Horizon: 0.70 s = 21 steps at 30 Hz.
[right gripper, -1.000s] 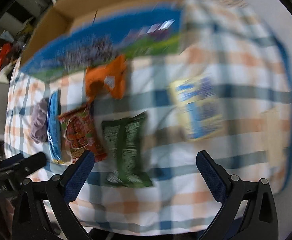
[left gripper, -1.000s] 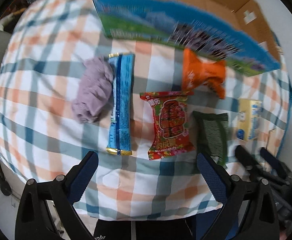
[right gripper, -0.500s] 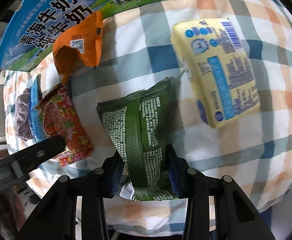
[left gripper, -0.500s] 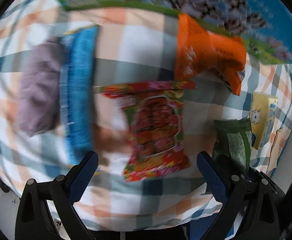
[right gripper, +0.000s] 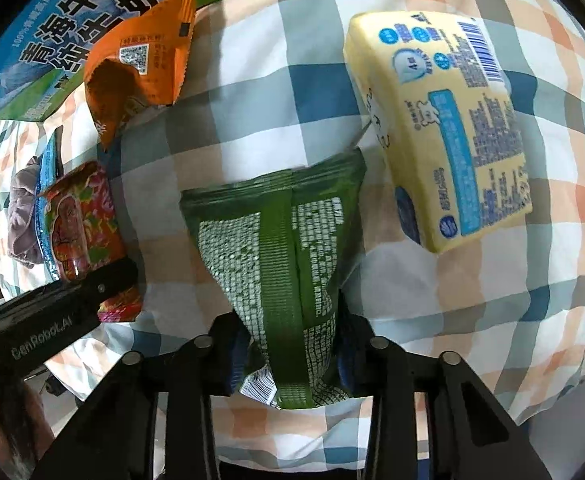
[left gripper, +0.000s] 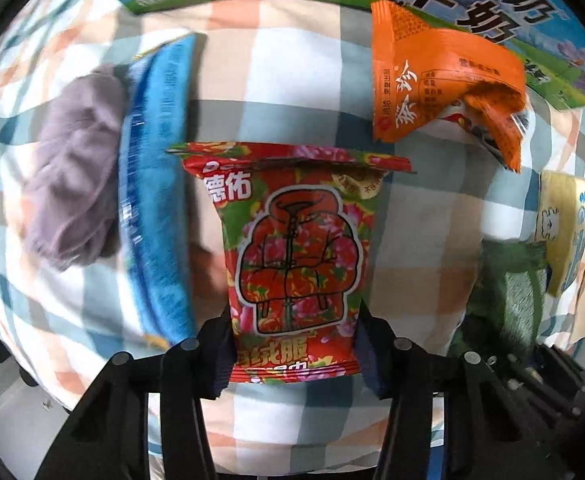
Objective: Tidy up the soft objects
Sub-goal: 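Carry both bags into the box and open both tools to release them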
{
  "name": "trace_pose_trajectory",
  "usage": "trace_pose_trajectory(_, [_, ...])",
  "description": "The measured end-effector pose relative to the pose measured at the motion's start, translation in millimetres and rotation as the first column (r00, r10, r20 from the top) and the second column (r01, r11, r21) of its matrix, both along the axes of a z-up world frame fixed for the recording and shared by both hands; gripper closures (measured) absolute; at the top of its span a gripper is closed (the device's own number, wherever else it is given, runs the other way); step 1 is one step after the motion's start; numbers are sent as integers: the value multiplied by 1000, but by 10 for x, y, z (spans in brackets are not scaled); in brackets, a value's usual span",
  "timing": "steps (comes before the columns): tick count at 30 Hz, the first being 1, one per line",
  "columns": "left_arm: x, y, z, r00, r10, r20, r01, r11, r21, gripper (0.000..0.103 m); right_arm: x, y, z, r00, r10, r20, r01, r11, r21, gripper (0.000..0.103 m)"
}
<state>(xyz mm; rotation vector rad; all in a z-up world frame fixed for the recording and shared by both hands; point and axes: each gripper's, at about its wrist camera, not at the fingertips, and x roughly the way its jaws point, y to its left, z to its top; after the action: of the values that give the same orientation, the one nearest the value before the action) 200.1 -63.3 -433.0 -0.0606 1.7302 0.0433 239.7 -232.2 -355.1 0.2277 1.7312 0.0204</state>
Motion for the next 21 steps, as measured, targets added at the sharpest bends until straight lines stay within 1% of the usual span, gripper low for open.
trace_pose_trajectory(2, [-81, -45, 0, 1000, 0, 18, 0, 1000, 3, 56, -62, -63, 23, 1000, 3, 1, -3, 1000, 9, 68])
trace_pose_trajectory(4, [-197, -101, 89, 999, -2, 39, 2, 1000, 0, 57, -155, -59, 59, 1000, 6, 14, -6, 1000, 28, 68])
trace_pose_trajectory(5, [-279, -139, 183, 999, -4, 52, 5, 1000, -2, 57, -209, -55, 91, 1000, 10, 26, -11, 999, 40, 68])
trace_pose_trajectory(6, [-313, -170, 217, 998, -8, 68, 8, 1000, -6, 57, -225, -80, 126, 999, 14, 38, -16, 999, 46, 68])
trace_pose_trajectory(7, [-295, -30, 352, 997, -8, 79, 9, 1000, -14, 57, -271, -75, 169, 999, 17, 52, -20, 998, 52, 68])
trace_pose_trajectory(11, [-350, -110, 626, 987, -15, 160, 21, 999, -40, 57, -428, -129, 368, 994, 17, 108, -27, 996, 90, 69])
trace_pose_trajectory(15, [-269, -170, 961, 964, -22, 264, 42, 997, -69, 57, -483, -168, 670, 982, 22, 187, -43, 993, 111, 69])
trace_pose_trajectory(16, [-207, -191, 1117, 958, -25, 285, 48, 996, -76, 57, -480, -171, 755, 978, 22, 209, -47, 992, 113, 69])
trace_pose_trajectory(18, [-86, -209, 1270, 945, -30, 326, 65, 993, -97, 57, -479, -151, 957, 966, 20, 256, -53, 991, 123, 69])
trace_pose_trajectory(19, [7, -196, 1419, 939, -35, 342, 75, 992, -103, 57, -476, -163, 1054, 962, 17, 273, -55, 990, 132, 69])
trace_pose_trajectory(21, [171, -220, 1587, 927, -47, 373, 99, 988, -120, 57, -418, -162, 1201, 950, 10, 312, -58, 988, 144, 69])
